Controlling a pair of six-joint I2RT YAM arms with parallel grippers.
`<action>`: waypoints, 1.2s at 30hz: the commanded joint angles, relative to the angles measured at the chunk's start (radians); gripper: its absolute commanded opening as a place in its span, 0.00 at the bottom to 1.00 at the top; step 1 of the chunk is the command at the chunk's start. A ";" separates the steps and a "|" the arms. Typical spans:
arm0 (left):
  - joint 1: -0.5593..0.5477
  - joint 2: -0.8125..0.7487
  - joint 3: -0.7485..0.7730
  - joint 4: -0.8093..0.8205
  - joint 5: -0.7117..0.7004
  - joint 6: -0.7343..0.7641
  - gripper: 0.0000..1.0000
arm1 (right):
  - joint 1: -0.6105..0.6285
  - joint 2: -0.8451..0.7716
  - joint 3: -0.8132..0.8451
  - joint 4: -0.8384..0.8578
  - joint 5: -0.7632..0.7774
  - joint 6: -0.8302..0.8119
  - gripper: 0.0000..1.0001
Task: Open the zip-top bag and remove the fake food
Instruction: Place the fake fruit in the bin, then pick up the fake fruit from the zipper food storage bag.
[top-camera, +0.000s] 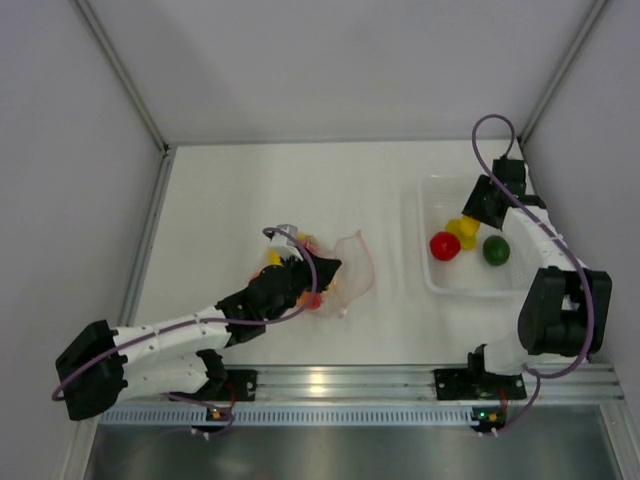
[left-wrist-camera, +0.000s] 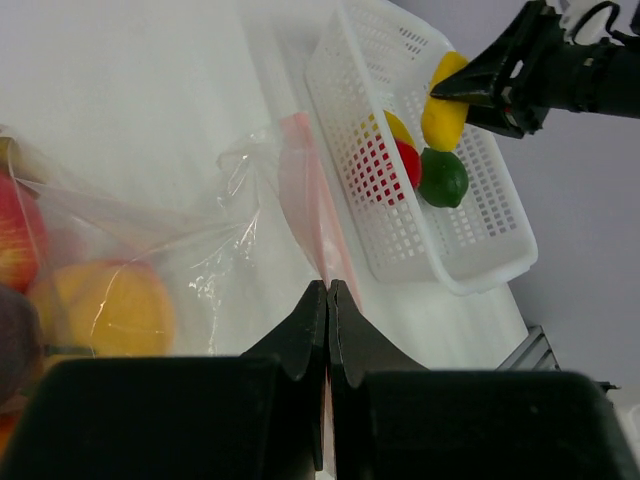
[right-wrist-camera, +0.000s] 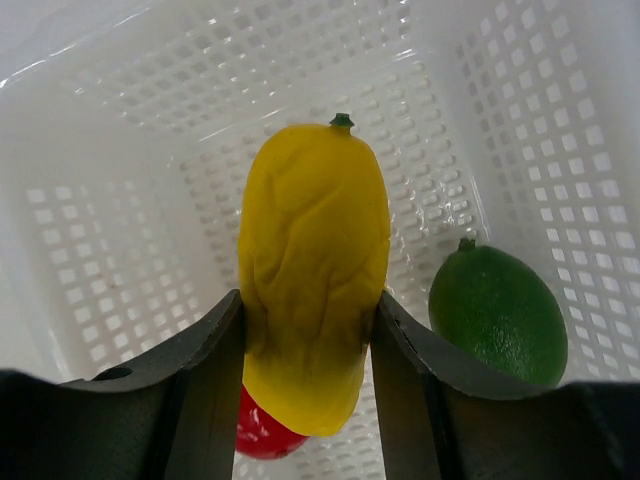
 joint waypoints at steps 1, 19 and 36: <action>0.007 -0.033 0.056 -0.019 0.049 0.025 0.00 | -0.038 0.073 0.091 0.015 -0.030 -0.025 0.39; 0.016 0.025 0.133 -0.065 0.149 0.060 0.00 | -0.011 -0.241 -0.028 0.094 -0.237 0.038 0.84; 0.015 -0.053 0.099 -0.067 0.184 -0.027 0.00 | 0.699 -0.487 -0.445 0.525 -0.323 0.272 0.52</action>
